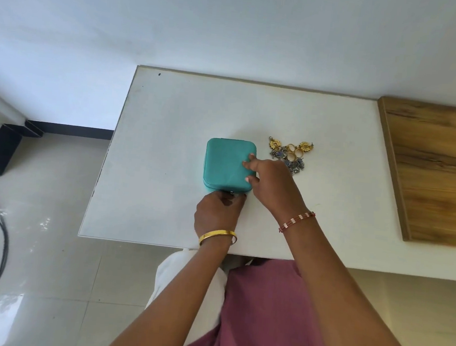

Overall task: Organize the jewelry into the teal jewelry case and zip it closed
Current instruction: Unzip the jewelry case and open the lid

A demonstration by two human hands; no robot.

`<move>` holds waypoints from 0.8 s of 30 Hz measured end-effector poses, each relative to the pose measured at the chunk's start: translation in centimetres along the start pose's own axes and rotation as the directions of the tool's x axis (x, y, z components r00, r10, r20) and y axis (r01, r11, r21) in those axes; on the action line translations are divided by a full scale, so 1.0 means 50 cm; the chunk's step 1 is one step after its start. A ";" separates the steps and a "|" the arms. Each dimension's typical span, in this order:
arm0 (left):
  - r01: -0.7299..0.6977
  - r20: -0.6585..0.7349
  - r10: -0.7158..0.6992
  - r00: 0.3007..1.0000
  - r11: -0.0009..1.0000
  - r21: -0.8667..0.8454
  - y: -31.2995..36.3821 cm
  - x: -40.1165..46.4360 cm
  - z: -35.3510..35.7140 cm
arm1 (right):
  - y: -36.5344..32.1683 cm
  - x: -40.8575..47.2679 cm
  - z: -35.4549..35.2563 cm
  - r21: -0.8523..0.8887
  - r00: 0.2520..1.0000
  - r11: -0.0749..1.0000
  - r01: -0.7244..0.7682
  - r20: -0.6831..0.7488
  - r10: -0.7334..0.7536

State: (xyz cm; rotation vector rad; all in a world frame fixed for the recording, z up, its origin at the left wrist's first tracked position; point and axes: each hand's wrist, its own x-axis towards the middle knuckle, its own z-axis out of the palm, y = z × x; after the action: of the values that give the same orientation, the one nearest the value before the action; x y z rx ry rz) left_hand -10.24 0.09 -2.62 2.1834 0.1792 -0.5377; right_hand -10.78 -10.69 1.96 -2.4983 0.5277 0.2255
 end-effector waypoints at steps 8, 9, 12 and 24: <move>-0.225 -0.050 0.237 0.970 0.960 0.169 -0.016 0.005 -0.019 | -0.005 -0.009 -0.006 0.034 1.000 0.999 -0.016 0.014 0.016; -0.237 -0.050 0.250 0.967 0.954 0.182 -0.024 0.010 -0.031 | -0.008 -0.013 -0.005 0.031 1.000 0.999 -0.019 0.016 0.019; -0.237 -0.098 0.261 0.960 0.949 0.207 -0.053 0.038 -0.074 | -0.009 -0.020 0.004 -0.033 0.999 0.999 -0.004 0.047 0.006; -0.272 -0.092 0.297 0.950 0.938 0.215 -0.001 0.176 -0.126 | 0.011 -0.006 0.018 -0.147 0.993 0.985 0.096 0.089 -0.083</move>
State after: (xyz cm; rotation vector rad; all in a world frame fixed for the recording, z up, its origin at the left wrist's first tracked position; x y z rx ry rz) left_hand -0.38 4.50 -3.11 2.3866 -0.1318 -0.2647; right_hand -11.35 -10.51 1.03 -2.6387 0.3755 0.3436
